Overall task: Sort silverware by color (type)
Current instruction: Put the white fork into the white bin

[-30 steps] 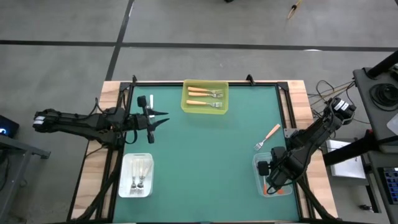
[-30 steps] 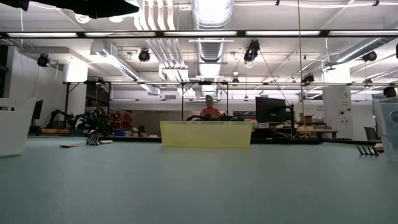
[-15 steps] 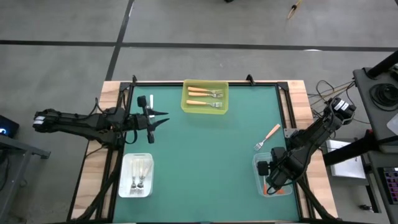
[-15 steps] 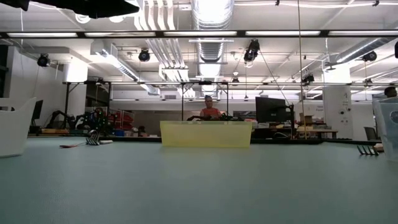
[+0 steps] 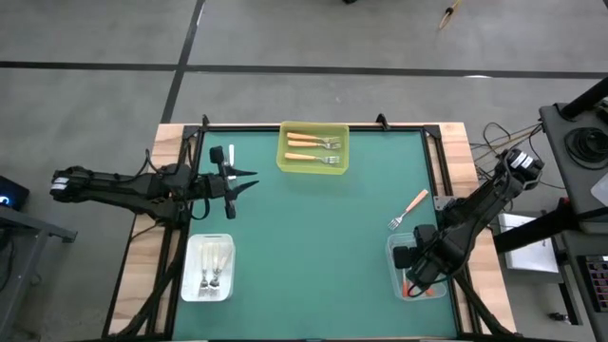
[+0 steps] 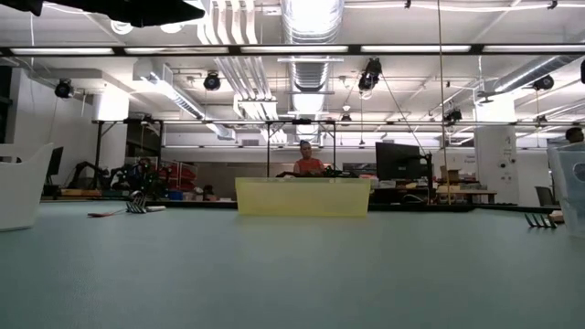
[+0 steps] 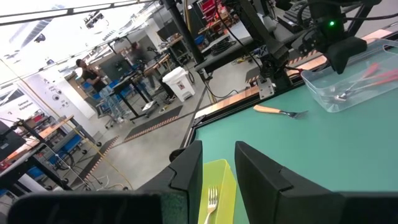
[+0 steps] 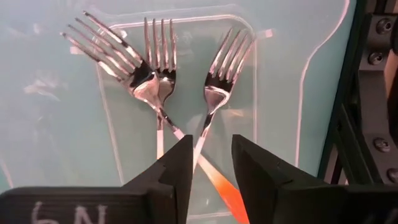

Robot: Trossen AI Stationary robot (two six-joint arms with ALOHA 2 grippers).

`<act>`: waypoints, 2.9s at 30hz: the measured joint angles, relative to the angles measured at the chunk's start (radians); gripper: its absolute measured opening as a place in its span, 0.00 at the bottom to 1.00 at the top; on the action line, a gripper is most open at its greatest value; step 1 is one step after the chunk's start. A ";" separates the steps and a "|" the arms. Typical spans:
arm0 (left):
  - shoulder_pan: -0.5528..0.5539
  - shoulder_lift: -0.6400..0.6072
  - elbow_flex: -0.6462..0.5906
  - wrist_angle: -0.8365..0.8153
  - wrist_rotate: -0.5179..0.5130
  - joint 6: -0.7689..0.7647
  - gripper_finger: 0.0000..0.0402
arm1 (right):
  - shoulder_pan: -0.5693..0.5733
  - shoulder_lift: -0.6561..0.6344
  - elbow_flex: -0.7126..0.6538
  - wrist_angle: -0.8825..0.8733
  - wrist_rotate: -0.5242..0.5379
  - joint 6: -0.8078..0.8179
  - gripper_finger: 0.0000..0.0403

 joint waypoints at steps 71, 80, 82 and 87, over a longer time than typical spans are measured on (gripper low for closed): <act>0.331 0.459 0.385 -0.747 -0.173 -0.769 0.19 | -0.242 -0.018 0.212 -0.027 1.165 -1.178 0.20; 0.614 0.645 0.376 -0.778 -0.059 -0.788 0.19 | -0.265 -0.046 0.229 -0.028 1.216 -1.326 0.20; 0.668 0.690 0.376 -0.786 -0.059 -0.804 0.19 | -0.270 -0.049 0.229 -0.028 1.224 -1.334 0.20; 0.757 0.795 0.376 -0.795 -0.059 -0.817 0.19 | -0.271 -0.044 0.228 -0.034 1.223 -1.347 0.20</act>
